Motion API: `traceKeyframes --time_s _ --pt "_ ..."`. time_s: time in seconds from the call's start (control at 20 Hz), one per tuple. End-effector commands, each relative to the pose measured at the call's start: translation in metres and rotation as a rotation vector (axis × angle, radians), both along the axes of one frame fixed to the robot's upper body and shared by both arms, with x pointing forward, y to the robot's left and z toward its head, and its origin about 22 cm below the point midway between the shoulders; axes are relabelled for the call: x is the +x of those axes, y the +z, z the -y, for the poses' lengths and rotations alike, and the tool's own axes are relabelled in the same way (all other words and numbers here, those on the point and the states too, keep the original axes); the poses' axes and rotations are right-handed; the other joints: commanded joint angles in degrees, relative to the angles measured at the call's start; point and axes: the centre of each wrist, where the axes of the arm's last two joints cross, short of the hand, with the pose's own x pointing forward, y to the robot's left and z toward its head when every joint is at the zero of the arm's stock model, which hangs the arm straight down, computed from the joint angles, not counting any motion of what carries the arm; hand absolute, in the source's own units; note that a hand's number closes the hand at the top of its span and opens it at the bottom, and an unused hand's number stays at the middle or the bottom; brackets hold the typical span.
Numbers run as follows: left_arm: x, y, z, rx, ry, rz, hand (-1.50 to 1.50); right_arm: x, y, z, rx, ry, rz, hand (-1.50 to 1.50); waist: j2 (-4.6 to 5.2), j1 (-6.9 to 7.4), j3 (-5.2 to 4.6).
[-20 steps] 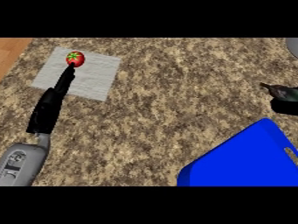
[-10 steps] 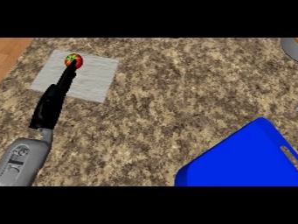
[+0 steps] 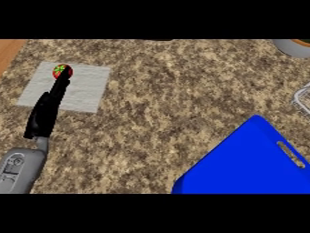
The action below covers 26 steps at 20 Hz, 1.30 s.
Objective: Pick the eggplant from the tray and place it in the tiered basket
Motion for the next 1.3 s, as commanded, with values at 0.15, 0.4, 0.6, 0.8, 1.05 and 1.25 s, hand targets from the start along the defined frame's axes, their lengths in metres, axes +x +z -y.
traceKeyframes --time_s 0.15,0.4,0.6,0.8,1.05,1.25 --pt "-0.009 -0.002 -0.016 0.006 0.054 0.011 0.0 0.025 0.002 -0.044 0.008 -0.088 -0.142 1.5 -0.49 -4.14 0.41" --pt "-0.01 0.011 -0.027 0.0 0.066 0.023 0.0 0.038 0.011 -0.025 -0.083 -0.17 -0.221 1.5 -0.16 -3.69 0.4" --pt "-0.025 -0.004 -0.033 0.011 0.076 0.004 0.0 0.034 -0.006 0.025 -0.176 -0.301 -0.356 1.5 -0.51 -4.28 0.37" --pt "-0.014 -0.009 -0.026 -0.002 0.079 0.007 0.0 0.034 -0.004 0.047 -0.217 -0.343 -0.402 1.5 -0.13 -5.14 0.43" --pt "-0.037 -0.014 -0.035 0.0 0.108 -0.005 0.0 0.025 -0.017 0.067 -0.203 -0.279 -0.448 1.5 -0.89 -5.86 0.5" --pt "-0.025 -0.003 -0.013 -0.008 0.114 -0.003 0.0 0.014 -0.015 0.094 -0.164 -0.211 -0.455 1.5 -0.79 -6.2 0.55"
